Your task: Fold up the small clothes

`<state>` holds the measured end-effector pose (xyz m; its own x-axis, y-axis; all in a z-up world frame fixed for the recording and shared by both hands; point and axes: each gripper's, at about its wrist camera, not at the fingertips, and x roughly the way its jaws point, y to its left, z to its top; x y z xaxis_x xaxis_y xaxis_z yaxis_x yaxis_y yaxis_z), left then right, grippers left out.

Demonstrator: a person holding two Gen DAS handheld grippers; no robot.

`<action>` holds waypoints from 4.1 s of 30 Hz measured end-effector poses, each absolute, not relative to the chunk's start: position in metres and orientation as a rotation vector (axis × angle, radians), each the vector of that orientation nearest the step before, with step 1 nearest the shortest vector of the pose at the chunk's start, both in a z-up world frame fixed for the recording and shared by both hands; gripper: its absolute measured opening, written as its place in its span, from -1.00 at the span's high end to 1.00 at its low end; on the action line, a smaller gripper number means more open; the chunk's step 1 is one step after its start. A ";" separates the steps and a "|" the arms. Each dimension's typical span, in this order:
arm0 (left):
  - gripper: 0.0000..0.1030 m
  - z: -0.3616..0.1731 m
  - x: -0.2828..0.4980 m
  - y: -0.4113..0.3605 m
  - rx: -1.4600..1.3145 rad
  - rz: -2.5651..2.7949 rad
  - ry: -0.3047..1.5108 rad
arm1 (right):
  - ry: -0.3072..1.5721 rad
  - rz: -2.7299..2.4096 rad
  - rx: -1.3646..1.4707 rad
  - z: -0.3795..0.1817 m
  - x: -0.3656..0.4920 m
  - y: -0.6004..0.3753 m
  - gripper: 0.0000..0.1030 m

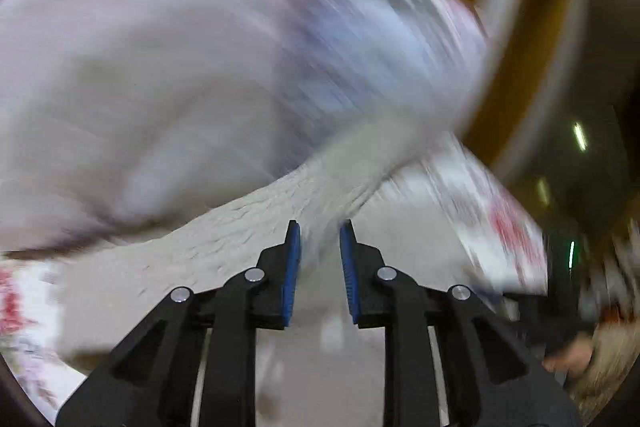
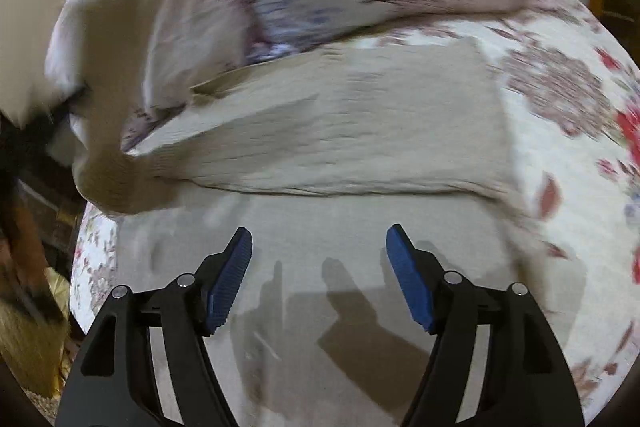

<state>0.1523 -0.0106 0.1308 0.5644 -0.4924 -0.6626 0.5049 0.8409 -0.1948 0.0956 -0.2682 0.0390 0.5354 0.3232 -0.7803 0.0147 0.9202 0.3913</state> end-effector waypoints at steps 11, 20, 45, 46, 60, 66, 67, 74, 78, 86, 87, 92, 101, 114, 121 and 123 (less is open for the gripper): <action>-0.07 0.043 0.040 0.141 -0.289 -0.083 1.074 | 1.106 0.119 0.599 0.005 -0.008 -0.385 -0.21; 0.34 0.010 -0.050 0.136 -0.530 -0.199 1.196 | 1.313 0.471 0.855 -0.038 -0.061 -0.358 0.65; -0.05 0.078 0.213 0.185 -0.581 -0.084 0.910 | 0.832 0.287 0.915 0.050 0.205 -0.369 -0.08; -0.24 0.073 0.206 0.193 -0.601 -0.094 0.906 | 0.839 0.297 0.892 0.045 0.198 -0.368 -0.23; -0.11 0.007 0.199 0.175 -0.697 -0.172 1.015 | 0.939 0.298 0.867 0.013 0.169 -0.369 -0.29; 0.72 0.020 0.198 0.163 -0.857 -0.209 0.967 | 0.941 0.323 0.876 0.012 0.166 -0.380 -0.29; 0.73 0.034 0.198 0.152 -0.856 -0.254 0.942 | 0.933 0.325 0.874 0.014 0.165 -0.386 -0.29; 0.73 0.119 0.224 -0.020 -0.845 -0.689 0.853 | 0.865 0.303 0.835 0.035 0.167 -0.421 -0.29; 0.48 0.091 0.256 -0.130 -0.936 -0.884 1.017 | 0.864 0.266 0.845 0.034 0.178 -0.443 -0.29; -0.47 0.088 0.231 -0.072 -0.626 -0.525 0.958 | 1.002 0.344 0.932 0.018 0.211 -0.463 -0.73; -0.50 0.084 0.230 -0.066 -0.554 -0.460 0.989 | 1.036 0.370 0.938 0.013 0.217 -0.459 -0.73; -0.58 0.044 0.222 -0.070 -0.404 -0.422 1.156 | 1.203 0.422 0.899 -0.016 0.240 -0.427 -0.73; 0.23 0.020 0.223 -0.089 -0.468 -0.480 1.132 | 1.124 0.491 0.864 -0.012 0.216 -0.396 0.36; -0.49 0.061 0.145 0.011 -0.218 -0.264 0.986 | 1.085 0.461 0.755 0.005 0.187 -0.326 0.08; -0.85 0.067 0.098 0.015 -0.135 -0.213 0.941 | 1.090 0.254 0.682 -0.001 0.207 -0.321 0.83; -0.91 0.063 0.087 0.008 -0.119 -0.216 0.938 | 1.103 0.188 0.697 -0.009 0.207 -0.326 0.83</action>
<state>0.0867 0.0081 0.0630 0.5723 -0.2354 -0.7855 0.1321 0.9719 -0.1950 0.2065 -0.3261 -0.0091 0.4595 0.4702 -0.7535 0.1939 0.7748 0.6017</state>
